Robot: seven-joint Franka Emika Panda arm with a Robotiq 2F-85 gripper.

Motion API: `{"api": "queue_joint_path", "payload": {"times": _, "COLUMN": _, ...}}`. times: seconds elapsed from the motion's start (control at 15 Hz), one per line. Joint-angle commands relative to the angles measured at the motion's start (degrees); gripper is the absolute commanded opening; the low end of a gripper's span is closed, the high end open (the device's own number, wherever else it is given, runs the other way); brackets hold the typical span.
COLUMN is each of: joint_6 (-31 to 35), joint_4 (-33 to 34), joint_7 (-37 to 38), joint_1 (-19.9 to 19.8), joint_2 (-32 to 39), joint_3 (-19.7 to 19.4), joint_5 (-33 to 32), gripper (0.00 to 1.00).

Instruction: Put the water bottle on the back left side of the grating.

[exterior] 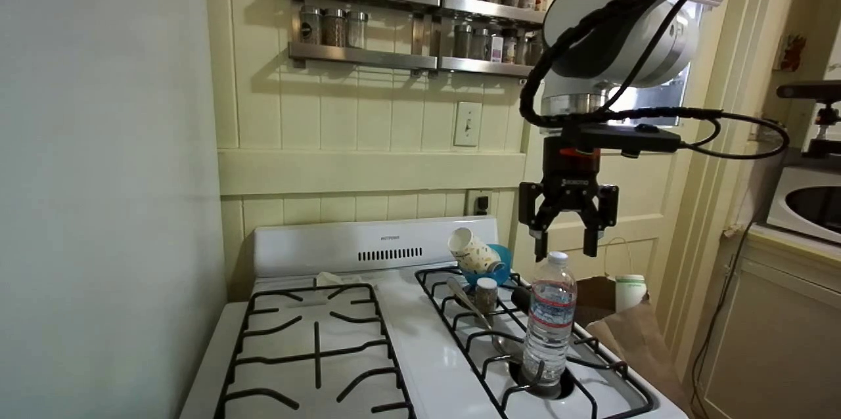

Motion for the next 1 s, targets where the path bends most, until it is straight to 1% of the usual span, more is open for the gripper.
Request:
{"api": "queue_joint_path", "payload": {"times": 0.0, "joint_6": 2.62, "joint_4": -0.45, "joint_7": 1.94, "joint_1": 0.12, "joint_2": 1.57, "joint_3": 0.29, "joint_5": -0.72, "gripper": 0.80}}
{"api": "queue_joint_path", "payload": {"times": 0.07, "joint_6": 3.00, "joint_4": -0.38, "joint_7": 2.30, "joint_1": 0.09, "joint_2": 2.00, "joint_3": 0.33, "joint_5": -0.90, "gripper": 0.79}}
{"api": "queue_joint_path", "payload": {"times": 0.2, "joint_6": 3.56, "joint_4": -0.31, "joint_7": 2.67, "joint_1": 0.15, "joint_2": 2.64, "joint_3": 0.38, "joint_5": -1.15, "gripper": 0.65}}
{"api": "queue_joint_path", "payload": {"times": 0.33, "joint_6": 3.72, "joint_4": -0.31, "joint_7": 3.03, "joint_1": 0.18, "joint_2": 2.77, "joint_3": 0.47, "joint_5": -1.45, "gripper": 0.43}}
{"api": "queue_joint_path", "payload": {"times": 0.4, "joint_6": 3.61, "joint_4": -0.30, "joint_7": 3.27, "joint_1": 0.19, "joint_2": 2.58, "joint_3": 0.53, "joint_5": -1.67, "gripper": 0.38}}
{"api": "queue_joint_path", "payload": {"times": 0.6, "joint_6": 3.22, "joint_4": -0.25, "joint_7": 4.06, "joint_1": 0.08, "joint_2": 1.46, "joint_3": 0.83, "joint_5": -2.88, "gripper": 0.29}}
{"api": "queue_joint_path", "payload": {"times": 0.67, "joint_6": 3.05, "joint_4": -0.18, "joint_7": 4.36, "joint_1": 0.03, "joint_2": 1.24, "joint_3": 0.91, "joint_5": -3.46, "gripper": 0.35}}
{"api": "queue_joint_path", "payload": {"times": 0.73, "joint_6": 2.88, "joint_4": -0.14, "joint_7": 4.68, "joint_1": -0.02, "joint_2": 1.26, "joint_3": 0.99, "joint_5": -3.94, "gripper": 0.33}}
{"api": "queue_joint_path", "payload": {"times": 0.8, "joint_6": 2.73, "joint_4": -0.01, "joint_7": 4.93, "joint_1": -0.05, "joint_2": 1.34, "joint_3": 1.08, "joint_5": -4.43, "gripper": 0.24}}
{"api": "queue_joint_path", "payload": {"times": 0.87, "joint_6": 2.57, "joint_4": 0.07, "joint_7": 5.06, "joint_1": -0.03, "joint_2": 1.30, "joint_3": 1.19, "joint_5": -4.89, "gripper": 0.08}}
{"api": "queue_joint_path", "payload": {"times": 0.93, "joint_6": 2.26, "joint_4": 0.18, "joint_7": 4.96, "joint_1": 0.11, "joint_2": 1.12, "joint_3": 1.25, "joint_5": -4.86, "gripper": 0.07}}
